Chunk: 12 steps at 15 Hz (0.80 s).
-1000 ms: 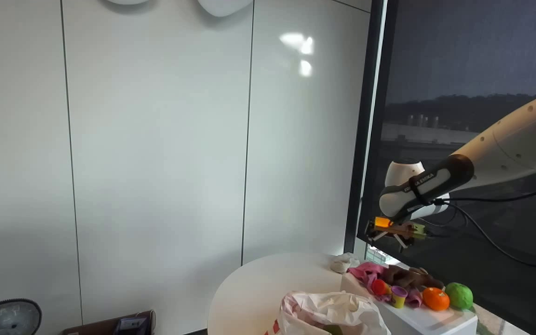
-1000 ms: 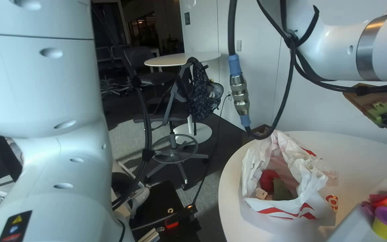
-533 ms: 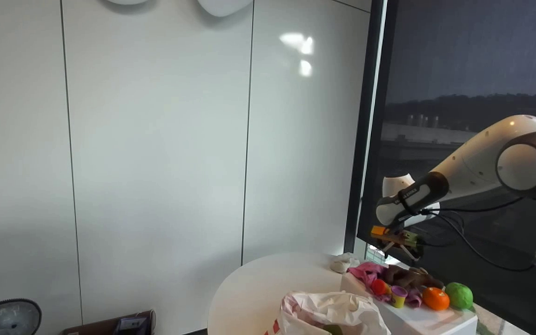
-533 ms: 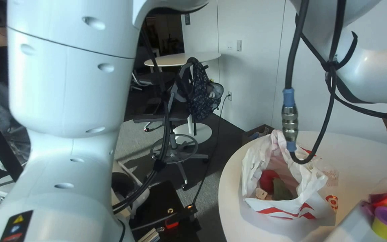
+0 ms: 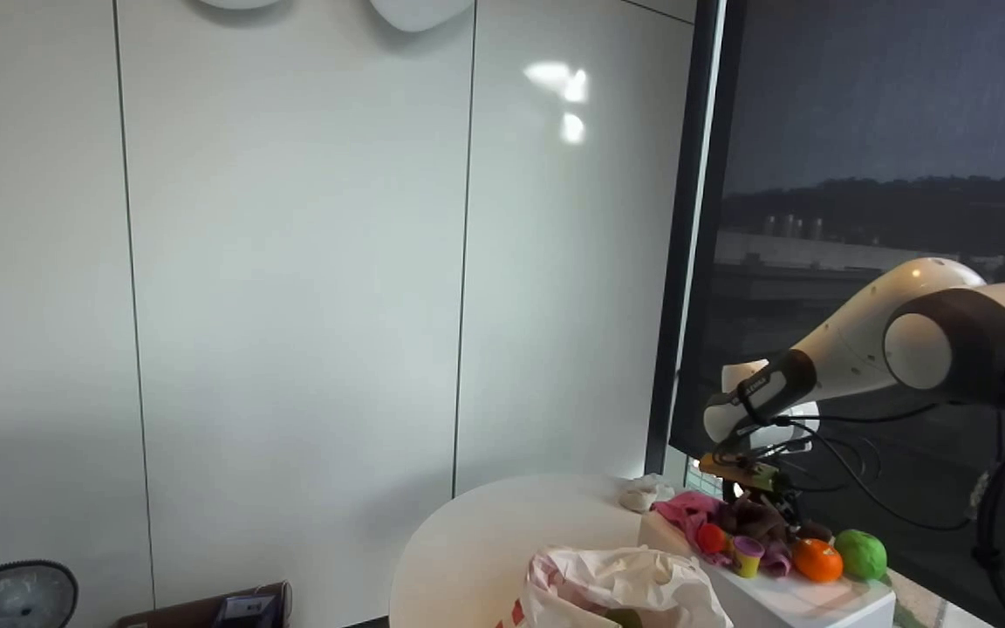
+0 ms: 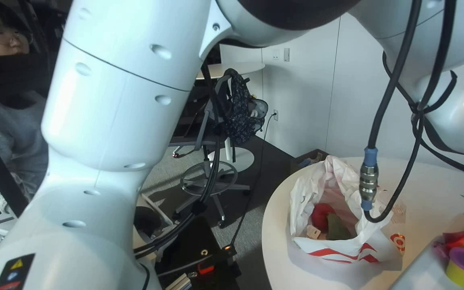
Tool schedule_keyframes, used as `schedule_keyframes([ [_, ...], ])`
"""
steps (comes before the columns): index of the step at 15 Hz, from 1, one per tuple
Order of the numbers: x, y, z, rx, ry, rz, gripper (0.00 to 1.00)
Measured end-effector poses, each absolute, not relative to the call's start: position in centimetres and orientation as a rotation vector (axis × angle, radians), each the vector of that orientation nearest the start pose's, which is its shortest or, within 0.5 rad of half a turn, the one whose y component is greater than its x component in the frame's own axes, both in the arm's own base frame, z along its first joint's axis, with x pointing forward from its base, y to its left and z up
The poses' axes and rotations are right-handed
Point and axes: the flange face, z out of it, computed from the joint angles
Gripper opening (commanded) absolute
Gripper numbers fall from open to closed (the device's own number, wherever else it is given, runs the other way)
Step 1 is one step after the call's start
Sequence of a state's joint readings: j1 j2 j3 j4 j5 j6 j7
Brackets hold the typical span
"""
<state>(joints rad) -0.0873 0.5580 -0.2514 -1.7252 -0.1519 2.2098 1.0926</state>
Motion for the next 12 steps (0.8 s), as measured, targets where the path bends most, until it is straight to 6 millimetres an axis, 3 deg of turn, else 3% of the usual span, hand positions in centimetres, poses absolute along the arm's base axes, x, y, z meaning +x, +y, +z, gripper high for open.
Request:
schedule_keyframes([
  [1,62.9,-21.4,25.9,-2.694,2.071,-0.057,0.74],
  [4,62.8,-22.3,24.5,-2.678,2.082,-0.079,0.49],
  [9,63.5,-22.4,25.1,-2.651,2.057,-0.17,0.12],
  [11,63.7,-22.1,25.5,-2.647,2.043,-0.202,0.03],
  [12,63.7,-22.0,25.8,-2.645,2.035,-0.215,0.04],
])
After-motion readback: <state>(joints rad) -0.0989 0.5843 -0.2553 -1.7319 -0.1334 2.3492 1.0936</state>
